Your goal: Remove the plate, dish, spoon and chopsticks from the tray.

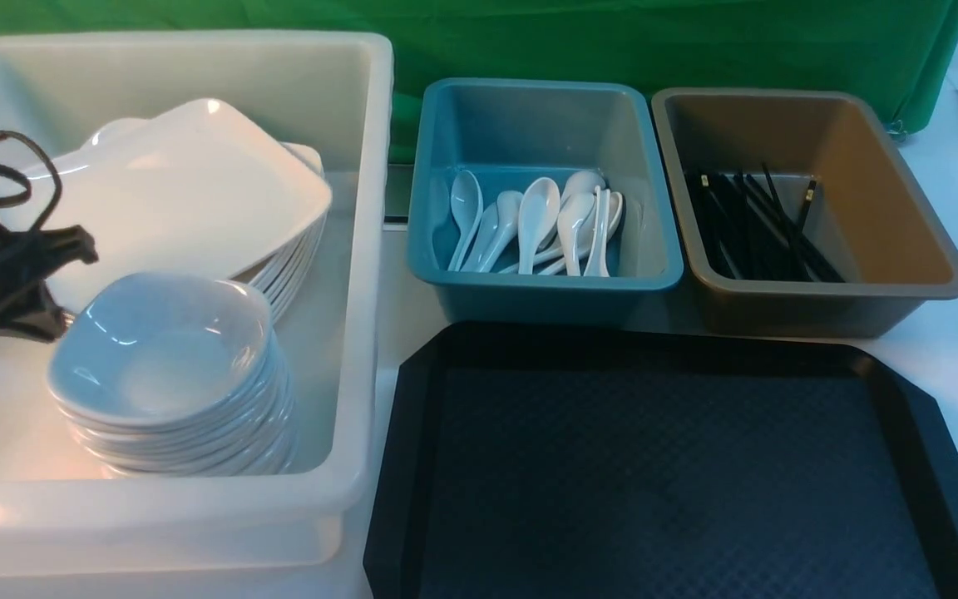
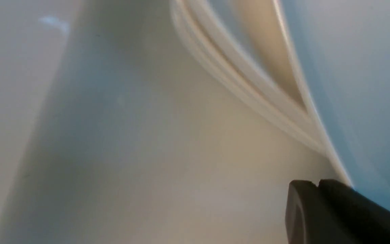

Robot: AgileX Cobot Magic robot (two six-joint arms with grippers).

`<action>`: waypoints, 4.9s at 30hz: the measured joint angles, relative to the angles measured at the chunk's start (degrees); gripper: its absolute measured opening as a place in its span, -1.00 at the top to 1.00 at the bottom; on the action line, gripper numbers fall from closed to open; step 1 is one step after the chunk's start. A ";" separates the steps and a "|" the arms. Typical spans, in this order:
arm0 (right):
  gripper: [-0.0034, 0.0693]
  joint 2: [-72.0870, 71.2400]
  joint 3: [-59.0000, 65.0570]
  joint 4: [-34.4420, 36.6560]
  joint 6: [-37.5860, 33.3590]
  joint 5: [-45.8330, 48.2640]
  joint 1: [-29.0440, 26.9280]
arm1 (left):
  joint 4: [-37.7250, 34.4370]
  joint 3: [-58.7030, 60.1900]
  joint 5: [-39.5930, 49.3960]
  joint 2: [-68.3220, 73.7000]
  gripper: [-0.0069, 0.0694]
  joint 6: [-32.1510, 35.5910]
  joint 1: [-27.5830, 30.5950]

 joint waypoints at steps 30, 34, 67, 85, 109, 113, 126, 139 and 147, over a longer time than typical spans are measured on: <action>0.82 0.00 0.00 4.45 -0.43 0.03 0.00 | 11.10 -14.99 -7.36 4.33 0.77 -1.89 -0.36; 0.82 0.00 0.00 4.45 0.05 0.08 0.00 | 11.37 -18.76 -8.87 7.66 0.77 -1.99 0.28; 0.82 0.00 0.00 4.63 0.64 0.09 0.00 | 12.23 -26.96 19.01 16.03 0.77 -2.04 -0.01; 0.82 -1.01 0.00 3.88 0.64 0.39 0.00 | 2.18 -25.56 19.97 -0.98 0.77 3.86 -0.01; 0.84 -47.30 24.18 -9.86 13.82 -9.61 0.00 | -0.51 0.70 4.35 -45.76 0.77 10.70 -31.43; 0.84 -61.39 42.53 -10.05 17.12 -21.02 0.00 | -0.57 9.34 -0.44 -54.05 0.77 10.47 -31.43; 0.84 -97.78 91.68 -10.67 23.19 -50.77 0.00 | -3.39 39.87 -15.65 -77.07 0.77 8.68 -31.43; 0.71 -103.72 96.66 -10.67 23.30 -54.06 0.00 | -4.00 43.08 -24.61 -78.03 0.77 8.63 -31.43; 0.66 -103.72 96.66 -10.67 23.30 -54.06 0.00 | -3.12 43.08 -25.97 -78.03 0.77 8.69 -31.43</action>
